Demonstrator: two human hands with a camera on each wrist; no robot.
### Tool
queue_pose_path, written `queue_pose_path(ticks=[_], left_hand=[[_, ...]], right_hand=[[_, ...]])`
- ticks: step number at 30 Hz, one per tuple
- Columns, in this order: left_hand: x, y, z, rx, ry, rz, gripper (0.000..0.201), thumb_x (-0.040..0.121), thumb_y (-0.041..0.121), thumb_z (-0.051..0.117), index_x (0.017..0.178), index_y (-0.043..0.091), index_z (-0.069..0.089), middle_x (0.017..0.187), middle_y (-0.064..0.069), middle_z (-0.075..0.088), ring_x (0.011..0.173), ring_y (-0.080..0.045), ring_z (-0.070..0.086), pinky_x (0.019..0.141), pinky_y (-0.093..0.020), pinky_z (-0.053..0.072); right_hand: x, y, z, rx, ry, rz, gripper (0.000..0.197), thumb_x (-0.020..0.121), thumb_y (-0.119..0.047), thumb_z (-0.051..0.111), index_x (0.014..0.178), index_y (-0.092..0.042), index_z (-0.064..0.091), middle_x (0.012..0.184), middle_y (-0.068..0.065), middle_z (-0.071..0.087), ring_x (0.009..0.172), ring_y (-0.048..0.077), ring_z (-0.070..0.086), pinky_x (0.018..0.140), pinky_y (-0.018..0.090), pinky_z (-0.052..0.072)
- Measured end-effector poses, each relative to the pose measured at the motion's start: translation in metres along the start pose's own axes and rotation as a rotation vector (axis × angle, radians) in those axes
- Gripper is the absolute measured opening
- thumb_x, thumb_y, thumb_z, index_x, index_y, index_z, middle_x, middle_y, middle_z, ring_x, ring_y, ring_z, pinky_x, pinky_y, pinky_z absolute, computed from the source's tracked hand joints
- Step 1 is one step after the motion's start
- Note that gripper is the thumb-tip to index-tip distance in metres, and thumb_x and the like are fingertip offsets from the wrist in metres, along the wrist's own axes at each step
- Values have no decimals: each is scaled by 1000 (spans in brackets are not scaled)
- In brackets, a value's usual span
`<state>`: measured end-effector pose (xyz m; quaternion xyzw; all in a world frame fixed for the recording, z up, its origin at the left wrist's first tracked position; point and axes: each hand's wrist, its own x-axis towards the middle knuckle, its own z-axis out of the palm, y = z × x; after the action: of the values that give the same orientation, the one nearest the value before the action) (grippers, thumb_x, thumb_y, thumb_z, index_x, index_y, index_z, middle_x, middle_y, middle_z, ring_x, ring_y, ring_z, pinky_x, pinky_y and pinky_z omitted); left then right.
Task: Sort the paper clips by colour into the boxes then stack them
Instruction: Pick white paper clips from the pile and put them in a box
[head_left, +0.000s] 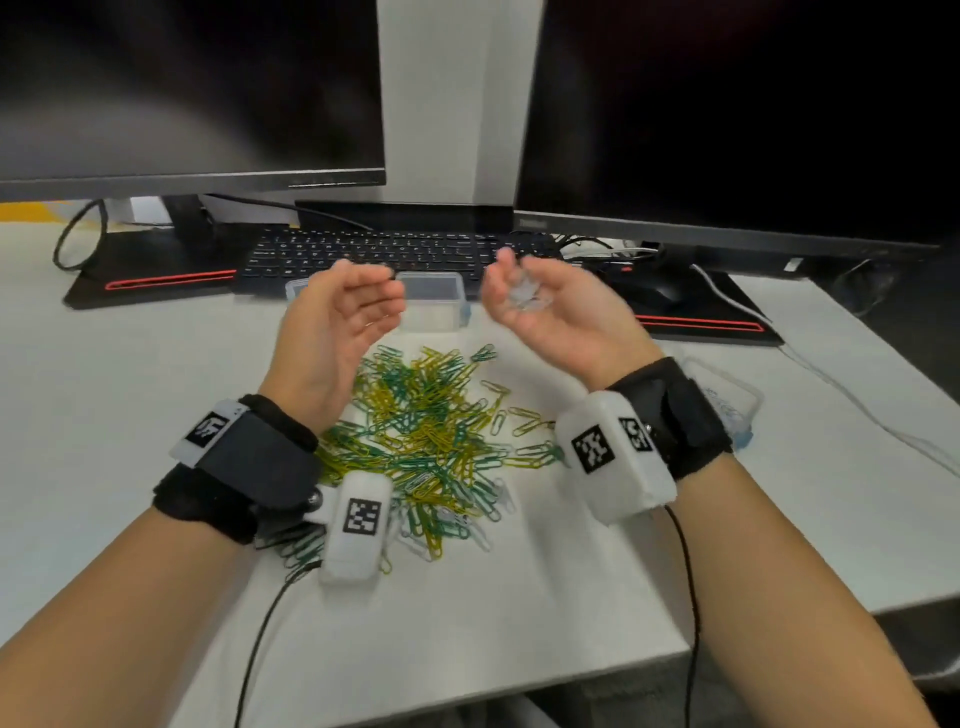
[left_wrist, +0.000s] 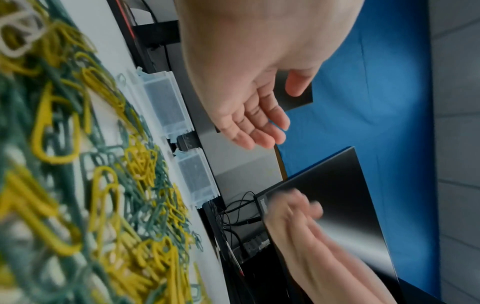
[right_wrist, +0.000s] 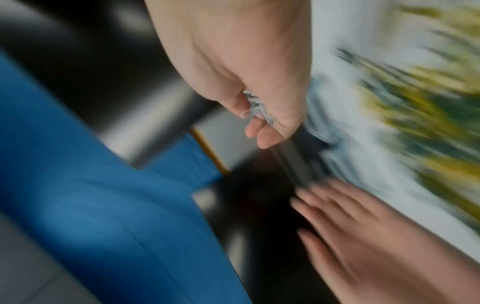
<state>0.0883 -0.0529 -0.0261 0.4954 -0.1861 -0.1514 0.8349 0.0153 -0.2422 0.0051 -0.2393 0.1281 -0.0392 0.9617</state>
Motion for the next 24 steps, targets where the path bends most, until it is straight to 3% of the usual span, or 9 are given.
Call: queue_pose_path(ticks=[4, 7, 9, 13, 16, 20, 22, 24], left_hand=[[7, -4, -10, -99, 89, -121, 27, 96, 31, 41, 92, 14, 61, 85, 0, 66, 79, -14, 64, 82, -27, 50], [10, -6, -15, -122, 151, -184, 22, 92, 29, 45, 85, 16, 61, 82, 2, 65, 75, -13, 62, 79, -25, 48], [11, -7, -15, -109, 143, -206, 20, 91, 30, 47, 84, 17, 61, 80, 3, 65, 74, -13, 61, 77, -24, 48], [10, -7, -13, -76, 106, -233, 20, 91, 31, 47, 86, 17, 61, 81, 3, 64, 75, -12, 59, 74, -24, 47], [10, -5, -14, -82, 106, -241, 21, 92, 31, 46, 88, 17, 61, 81, 3, 65, 75, -13, 59, 75, -24, 47], [11, 2, -20, -111, 100, -257, 24, 93, 34, 45, 92, 16, 62, 85, 2, 65, 78, -13, 60, 78, -24, 47], [11, 6, -23, -148, 115, -267, 25, 94, 33, 44, 90, 16, 62, 83, 2, 66, 79, -13, 60, 79, -25, 47], [12, 11, -27, -199, 129, -270, 24, 94, 33, 45, 90, 16, 62, 81, 2, 67, 78, -13, 61, 78, -24, 47]], right_hand=[[-51, -68, -26, 90, 169, -447, 16, 95, 3, 42, 108, 1, 50, 99, 10, 57, 93, 20, 53, 78, 25, 51], [-83, -93, -64, -88, 298, -579, 14, 95, -4, 47, 106, -2, 55, 87, 5, 56, 80, 14, 53, 75, 24, 51], [-92, -99, -86, -278, 422, -599, 14, 92, -7, 51, 103, -6, 59, 80, 2, 56, 69, 12, 56, 75, 26, 51], [-100, -88, -103, -423, 502, -577, 24, 91, -18, 50, 109, -6, 60, 81, 2, 59, 72, 15, 56, 74, 26, 49], [-107, -75, -98, -633, 532, -587, 34, 96, -28, 46, 114, -5, 65, 90, 3, 69, 86, 17, 63, 84, 29, 46], [-115, -75, -79, -908, 620, -609, 33, 95, -25, 46, 120, -11, 63, 110, 4, 71, 108, 16, 63, 99, 30, 40], [-118, -76, -68, -1151, 698, -535, 32, 94, -27, 54, 121, -12, 61, 119, 4, 66, 110, 16, 58, 95, 29, 42], [-122, -75, -64, -1603, 731, -335, 43, 91, -31, 62, 130, -16, 55, 132, 5, 56, 112, 19, 53, 89, 31, 43]])
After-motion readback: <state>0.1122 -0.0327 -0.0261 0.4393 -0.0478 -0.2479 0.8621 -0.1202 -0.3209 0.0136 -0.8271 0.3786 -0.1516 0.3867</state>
